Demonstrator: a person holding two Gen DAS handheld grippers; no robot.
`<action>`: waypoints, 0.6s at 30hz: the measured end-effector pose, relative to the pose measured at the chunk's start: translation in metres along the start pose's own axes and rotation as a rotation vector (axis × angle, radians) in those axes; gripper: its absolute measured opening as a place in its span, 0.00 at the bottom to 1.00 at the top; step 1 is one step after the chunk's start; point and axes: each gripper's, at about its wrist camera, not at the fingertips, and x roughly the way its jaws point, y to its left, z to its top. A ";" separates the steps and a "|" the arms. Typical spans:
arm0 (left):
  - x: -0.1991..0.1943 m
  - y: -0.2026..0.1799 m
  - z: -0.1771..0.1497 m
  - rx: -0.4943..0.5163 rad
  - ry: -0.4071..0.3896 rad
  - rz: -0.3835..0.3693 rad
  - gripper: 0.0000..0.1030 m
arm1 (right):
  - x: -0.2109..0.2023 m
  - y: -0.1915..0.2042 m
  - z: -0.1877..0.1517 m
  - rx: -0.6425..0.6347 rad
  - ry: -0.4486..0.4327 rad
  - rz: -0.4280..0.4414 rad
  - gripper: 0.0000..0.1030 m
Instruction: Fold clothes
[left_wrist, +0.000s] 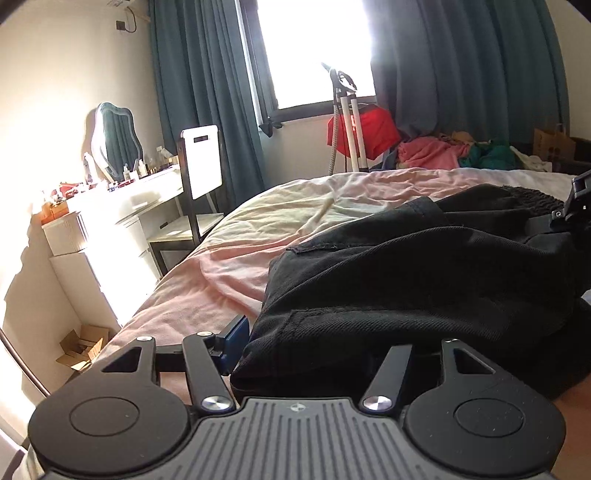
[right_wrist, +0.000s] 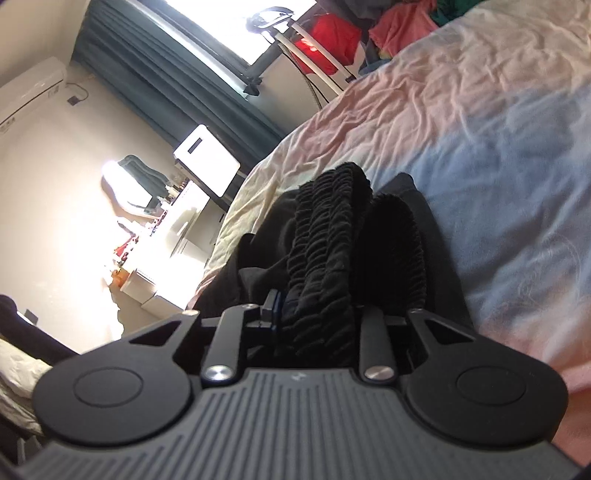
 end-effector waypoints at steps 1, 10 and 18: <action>0.000 0.002 -0.001 -0.017 0.006 -0.010 0.60 | -0.005 0.005 0.004 -0.013 -0.028 0.014 0.24; 0.004 0.023 -0.010 -0.172 0.062 -0.096 0.65 | -0.032 -0.007 0.015 -0.033 -0.134 -0.066 0.24; 0.005 0.037 -0.016 -0.280 0.101 -0.134 0.67 | -0.020 -0.038 0.001 0.085 -0.064 -0.152 0.34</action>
